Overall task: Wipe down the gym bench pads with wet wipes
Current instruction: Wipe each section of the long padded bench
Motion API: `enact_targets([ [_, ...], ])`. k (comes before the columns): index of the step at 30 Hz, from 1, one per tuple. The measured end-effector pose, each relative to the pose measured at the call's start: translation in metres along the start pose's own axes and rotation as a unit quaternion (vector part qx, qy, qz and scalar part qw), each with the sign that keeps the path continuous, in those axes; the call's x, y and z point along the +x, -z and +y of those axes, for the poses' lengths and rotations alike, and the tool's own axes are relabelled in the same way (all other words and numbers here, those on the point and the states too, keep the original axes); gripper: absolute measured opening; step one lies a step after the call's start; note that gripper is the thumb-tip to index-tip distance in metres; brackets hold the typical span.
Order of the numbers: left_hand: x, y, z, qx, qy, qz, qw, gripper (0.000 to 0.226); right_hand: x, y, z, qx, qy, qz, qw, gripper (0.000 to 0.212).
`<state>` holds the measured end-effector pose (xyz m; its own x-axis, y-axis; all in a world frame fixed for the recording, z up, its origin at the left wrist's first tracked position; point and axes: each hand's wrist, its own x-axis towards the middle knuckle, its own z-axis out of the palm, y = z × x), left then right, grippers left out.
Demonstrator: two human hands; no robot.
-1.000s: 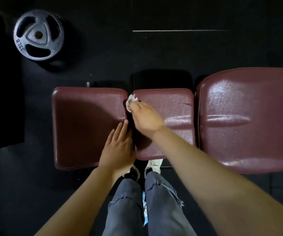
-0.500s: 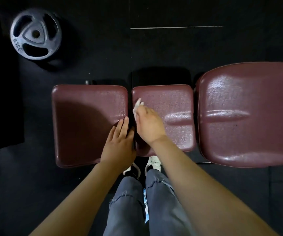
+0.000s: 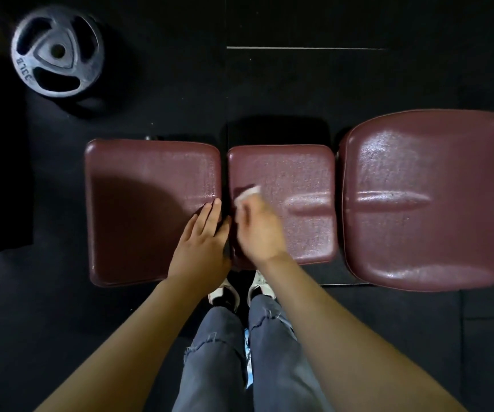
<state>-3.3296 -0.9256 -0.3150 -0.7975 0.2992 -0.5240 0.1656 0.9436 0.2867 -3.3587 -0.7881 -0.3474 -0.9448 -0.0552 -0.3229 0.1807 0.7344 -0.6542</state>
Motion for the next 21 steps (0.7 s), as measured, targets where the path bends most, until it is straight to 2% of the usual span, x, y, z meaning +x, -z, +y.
enact_targets([
  [2,0.0,0.001,0.0,0.0,-0.006,0.001,1.0,0.069,0.004,0.007,-0.006,-0.042,0.132,-0.103,0.985,0.015],
  [4,0.0,0.001,0.0,0.004,-0.007,0.0,1.0,0.069,0.01,0.03,0.019,-0.095,0.185,-0.067,0.976,0.014],
  [5,0.0,0.001,0.0,0.005,-0.006,-0.002,1.0,0.068,0.01,0.042,0.039,-0.124,0.151,-0.022,0.98,0.013],
  [7,0.001,0.0,-0.001,0.009,-0.004,-0.003,1.0,0.068,0.002,0.068,0.083,-0.145,-0.021,0.055,0.988,0.011],
  [9,0.0,-0.002,-0.001,0.009,-0.006,0.007,1.0,0.067,-0.017,0.082,0.104,-0.11,-0.169,0.124,0.972,0.008],
  [11,-0.001,-0.004,-0.001,0.005,-0.01,0.016,1.0,0.067,-0.028,0.067,0.088,-0.084,-0.205,0.152,0.963,0.006],
  [12,-0.001,-0.005,-0.002,0.007,-0.011,0.017,1.0,0.067,-0.029,0.051,0.07,-0.078,-0.174,0.137,0.972,0.007],
  [14,-0.002,-0.005,-0.005,0.011,-0.017,0.018,1.0,0.066,-0.031,0.01,0.031,-0.071,-0.055,0.025,0.996,0.008],
  [16,-0.002,-0.004,-0.008,0.01,-0.027,0.021,0.999,0.064,-0.035,-0.011,0.003,-0.077,0.053,-0.071,0.993,0.017],
  [17,-0.004,-0.003,-0.009,0.016,-0.032,0.024,0.999,0.063,-0.036,-0.009,0.002,-0.077,0.086,-0.088,0.989,0.021],
  [19,-0.007,-0.003,-0.011,0.038,-0.037,0.022,0.998,0.062,-0.039,0.011,0.021,-0.091,0.11,-0.091,0.986,0.022],
  [21,-0.009,-0.004,-0.012,0.054,-0.036,0.009,0.998,0.065,-0.047,0.038,0.058,-0.128,0.033,-0.028,0.991,0.014],
])
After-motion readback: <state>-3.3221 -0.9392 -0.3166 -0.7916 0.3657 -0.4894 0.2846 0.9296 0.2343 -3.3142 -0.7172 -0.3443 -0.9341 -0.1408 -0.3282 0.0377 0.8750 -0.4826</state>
